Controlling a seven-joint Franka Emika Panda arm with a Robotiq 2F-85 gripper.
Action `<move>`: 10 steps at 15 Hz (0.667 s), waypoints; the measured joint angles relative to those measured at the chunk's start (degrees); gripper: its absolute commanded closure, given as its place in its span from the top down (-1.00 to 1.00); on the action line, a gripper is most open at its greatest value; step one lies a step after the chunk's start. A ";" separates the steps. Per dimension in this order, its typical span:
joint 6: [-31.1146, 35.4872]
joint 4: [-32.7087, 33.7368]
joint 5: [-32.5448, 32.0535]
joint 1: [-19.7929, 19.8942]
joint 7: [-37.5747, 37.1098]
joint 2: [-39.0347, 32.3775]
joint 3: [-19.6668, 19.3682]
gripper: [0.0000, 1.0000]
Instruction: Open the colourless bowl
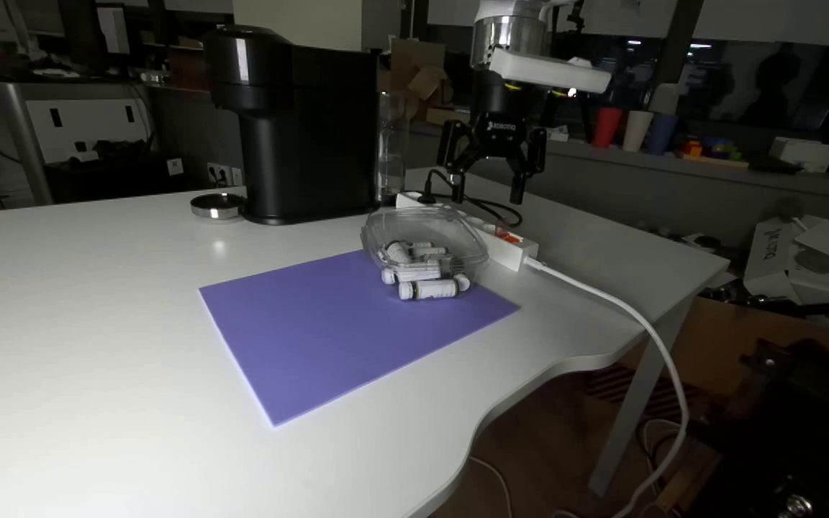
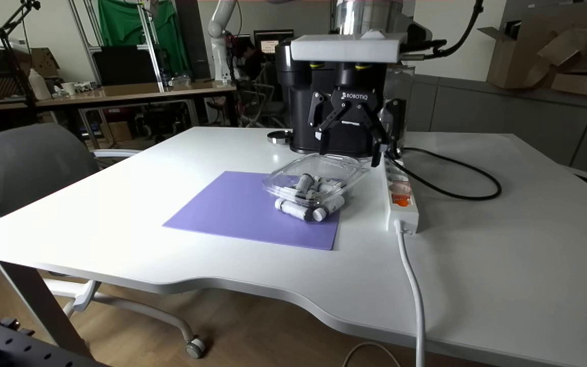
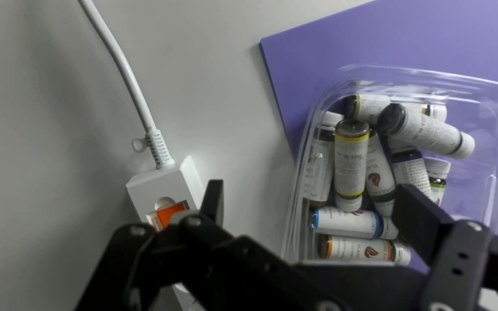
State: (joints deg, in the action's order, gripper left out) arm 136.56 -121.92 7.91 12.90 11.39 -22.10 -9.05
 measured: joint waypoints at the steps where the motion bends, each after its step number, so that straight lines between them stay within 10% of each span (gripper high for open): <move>1: -0.61 1.41 -0.02 -0.01 0.00 -1.15 0.31 1.00; 10: -2.24 6.09 1.19 1.13 3.81 -4.87 2.67 1.00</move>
State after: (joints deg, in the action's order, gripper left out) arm 134.32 -115.83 9.10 14.03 15.20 -26.97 -6.39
